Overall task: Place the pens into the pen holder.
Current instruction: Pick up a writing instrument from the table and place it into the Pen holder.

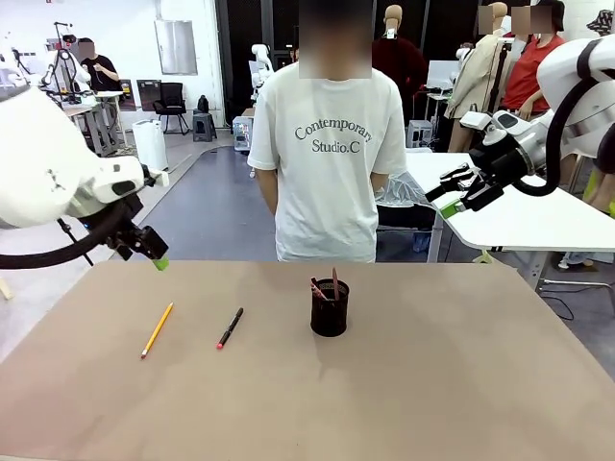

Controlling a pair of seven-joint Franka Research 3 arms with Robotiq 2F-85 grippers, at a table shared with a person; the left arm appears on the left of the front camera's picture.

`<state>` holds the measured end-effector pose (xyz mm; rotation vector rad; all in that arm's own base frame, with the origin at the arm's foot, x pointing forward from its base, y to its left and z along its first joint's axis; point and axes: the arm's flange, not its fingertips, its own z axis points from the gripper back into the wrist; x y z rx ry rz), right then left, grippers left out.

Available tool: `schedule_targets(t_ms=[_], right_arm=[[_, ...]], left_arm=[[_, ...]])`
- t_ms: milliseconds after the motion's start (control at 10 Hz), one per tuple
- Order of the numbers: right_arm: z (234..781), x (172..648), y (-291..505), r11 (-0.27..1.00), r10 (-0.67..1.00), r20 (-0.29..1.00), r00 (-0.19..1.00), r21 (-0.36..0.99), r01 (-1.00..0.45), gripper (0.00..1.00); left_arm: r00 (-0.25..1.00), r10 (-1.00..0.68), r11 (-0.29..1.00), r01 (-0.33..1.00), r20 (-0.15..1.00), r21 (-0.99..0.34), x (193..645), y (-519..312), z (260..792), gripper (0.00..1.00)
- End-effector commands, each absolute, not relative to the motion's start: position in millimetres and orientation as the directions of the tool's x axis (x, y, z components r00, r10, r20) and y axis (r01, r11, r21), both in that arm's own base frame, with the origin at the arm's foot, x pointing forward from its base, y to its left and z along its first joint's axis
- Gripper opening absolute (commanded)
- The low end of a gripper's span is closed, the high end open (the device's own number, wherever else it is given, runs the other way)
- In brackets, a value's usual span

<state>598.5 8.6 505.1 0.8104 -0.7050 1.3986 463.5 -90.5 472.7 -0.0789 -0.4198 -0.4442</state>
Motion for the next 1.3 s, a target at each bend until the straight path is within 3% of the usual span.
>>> schedule_targets(t_ms=[0, 100, 500, 700, 1200], right_arm=[[508.6, 602.2, 9.9, -0.001, 0.564, 0.824, 0.055, 0.067, -0.998, 1.0], [508.6, 602.2, 9.9, -0.001, 0.564, 0.824, 0.055, 0.067, -0.998, 1.0], [508.6, 602.2, 9.9, -0.001, 0.564, 0.824, 0.055, 0.067, -0.998, 1.0], [508.6, 602.2, 9.9, -0.001, 0.564, 0.824, 0.055, 0.067, -0.998, 1.0], [508.6, 602.2, 9.9, -0.001, 0.564, 0.824, 0.055, 0.067, -0.998, 1.0]], left_arm=[[0.795, -0.465, 0.863, 0.504, 0.39, 0.001, 479.3, -95.1, 471.4, 1.0], [0.819, -0.401, 0.901, 0.433, 0.411, 0.016, 463.5, -90.5, 472.7, 1.0], [0.817, -0.411, 0.896, 0.444, 0.405, 0.014, 470.6, -95.2, 470.1, 1.0], [0.91, -0.3, 0.953, 0.296, 0.286, 0.056, 497.9, -126.8, 455.7, 1.0], [0.933, -0.31, 0.95, 0.296, 0.18, 0.101, 542.0, -183.9, 401.8, 1.0]])
